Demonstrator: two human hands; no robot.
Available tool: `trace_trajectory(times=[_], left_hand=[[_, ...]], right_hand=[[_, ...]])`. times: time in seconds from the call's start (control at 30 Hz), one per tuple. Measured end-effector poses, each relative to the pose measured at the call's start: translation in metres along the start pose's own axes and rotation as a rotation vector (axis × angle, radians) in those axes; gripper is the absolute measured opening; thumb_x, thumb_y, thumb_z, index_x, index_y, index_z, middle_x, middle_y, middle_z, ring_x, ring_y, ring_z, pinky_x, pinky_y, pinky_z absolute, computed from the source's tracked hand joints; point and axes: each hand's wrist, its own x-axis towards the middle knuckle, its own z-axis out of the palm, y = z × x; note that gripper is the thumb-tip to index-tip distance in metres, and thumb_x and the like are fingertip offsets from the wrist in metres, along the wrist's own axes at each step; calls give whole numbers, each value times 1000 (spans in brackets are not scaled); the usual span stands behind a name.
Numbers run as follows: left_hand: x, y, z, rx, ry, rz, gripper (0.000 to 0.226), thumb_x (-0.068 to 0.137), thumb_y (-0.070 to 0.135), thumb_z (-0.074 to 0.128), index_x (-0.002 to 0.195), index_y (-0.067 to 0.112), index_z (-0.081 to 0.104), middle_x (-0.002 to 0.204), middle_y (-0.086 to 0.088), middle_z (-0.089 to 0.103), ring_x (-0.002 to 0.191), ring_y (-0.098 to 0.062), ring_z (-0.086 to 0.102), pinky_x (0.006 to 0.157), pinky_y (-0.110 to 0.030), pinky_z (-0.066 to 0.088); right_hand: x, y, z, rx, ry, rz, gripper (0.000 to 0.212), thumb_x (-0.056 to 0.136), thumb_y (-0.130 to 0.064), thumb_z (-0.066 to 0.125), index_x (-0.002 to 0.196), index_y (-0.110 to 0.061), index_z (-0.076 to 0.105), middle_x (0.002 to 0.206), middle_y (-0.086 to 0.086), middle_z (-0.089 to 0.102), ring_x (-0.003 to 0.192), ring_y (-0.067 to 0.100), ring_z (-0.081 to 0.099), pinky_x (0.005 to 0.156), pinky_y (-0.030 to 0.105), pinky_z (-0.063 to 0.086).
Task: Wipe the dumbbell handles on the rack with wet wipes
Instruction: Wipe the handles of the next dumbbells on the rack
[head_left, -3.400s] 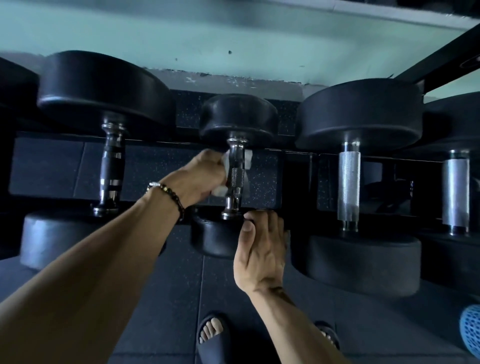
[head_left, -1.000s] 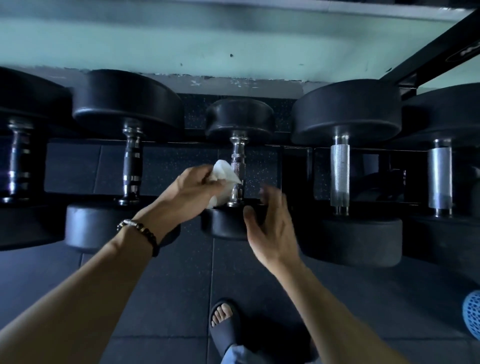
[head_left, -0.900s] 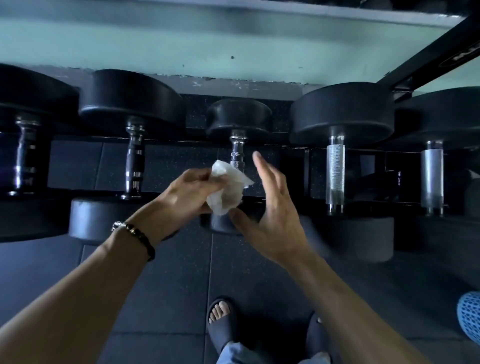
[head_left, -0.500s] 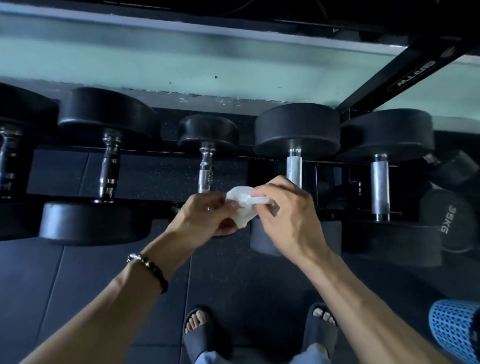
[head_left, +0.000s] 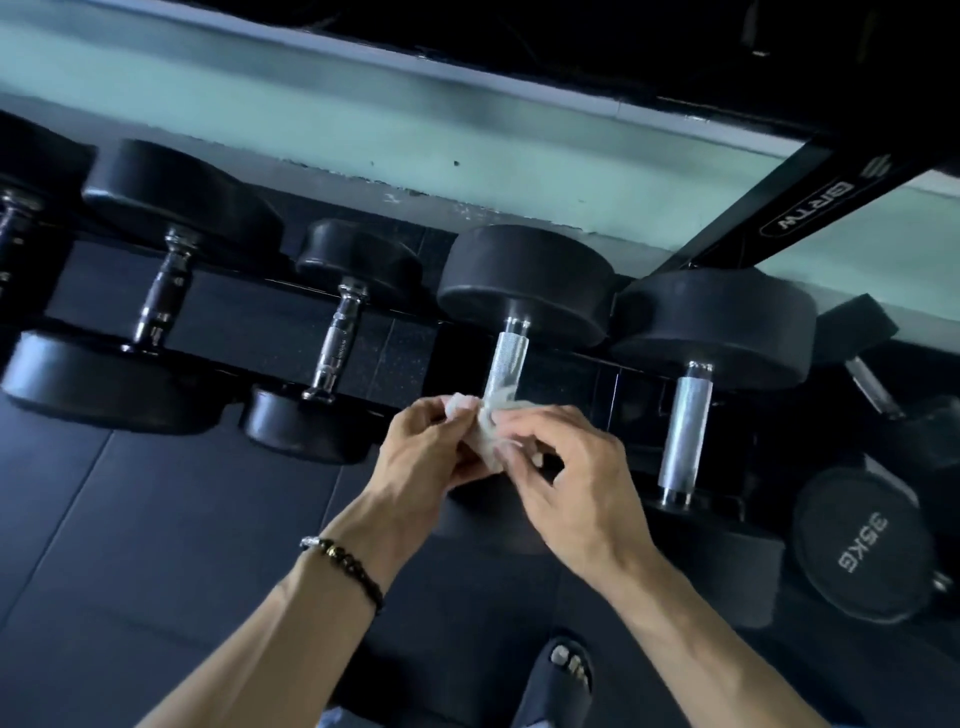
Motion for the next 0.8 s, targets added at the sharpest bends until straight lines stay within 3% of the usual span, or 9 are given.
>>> trace_trajectory(times=[0.1,0.17,0.3,0.37,0.43,0.5,0.6,0.73,0.8], left_hand=[[-3,-2,8,80,-83,-15,23,100,21,54,86,7,65,76,-7,69,63,-16,65,57,-25,53],[-3,4,9,100,-150,-31,25,101,20,51,87,5,66,73,-8,67,61,-18,62,57,-26,50],[0,20,10,91,-234,-82,28,104,13,42,92,2,65,73,-12,67,61,-20,64,63,-32,54],[4,20,9,106,-154,-46,21,104,12,43,102,10,63,71,-11,71,63,-21,70,65,-36,61],[12,11,0,386,63,186,17,101,18,50,112,18,63,75,-5,75,71,-19,73,74,-40,62],[19,-5,-9,773,246,433,20,96,24,55,112,18,66,93,2,75,89,-16,70,85,-35,55],[27,-34,-11,1041,280,465,34,97,35,45,122,18,61,116,0,62,110,-21,56,94,-33,40],[36,-50,-14,1065,329,529,45,84,40,37,115,19,61,109,2,61,102,-19,55,90,-36,41],[36,-50,-17,1074,330,542,45,82,41,36,113,19,61,106,4,61,100,-17,54,89,-33,38]], right_hand=[[9,7,-13,93,-17,120,16,85,-8,78,98,-17,74,104,-8,62,91,10,65,74,22,56],[10,8,-14,62,-64,79,31,85,-9,79,113,-19,73,112,-7,57,95,6,63,79,15,53],[9,15,-6,-20,-54,29,31,90,-10,75,120,-13,73,108,-3,64,88,8,68,78,21,57],[12,21,-4,-35,38,75,16,91,-13,74,106,-13,77,94,-3,66,77,8,67,69,19,54],[19,29,-2,-94,125,108,7,90,-12,74,95,-14,78,84,-8,63,73,3,63,67,10,47],[33,40,4,-204,254,123,8,87,-5,75,94,-10,77,83,-5,63,70,-2,58,71,3,43],[60,59,21,-261,398,112,12,86,1,74,97,-2,77,88,10,66,67,8,59,74,-1,42],[76,78,47,-265,269,200,18,85,-1,72,102,-4,77,88,10,67,75,23,67,80,29,57],[65,78,50,-296,171,163,16,85,-5,74,100,-11,78,85,-5,63,70,19,64,69,30,55]])
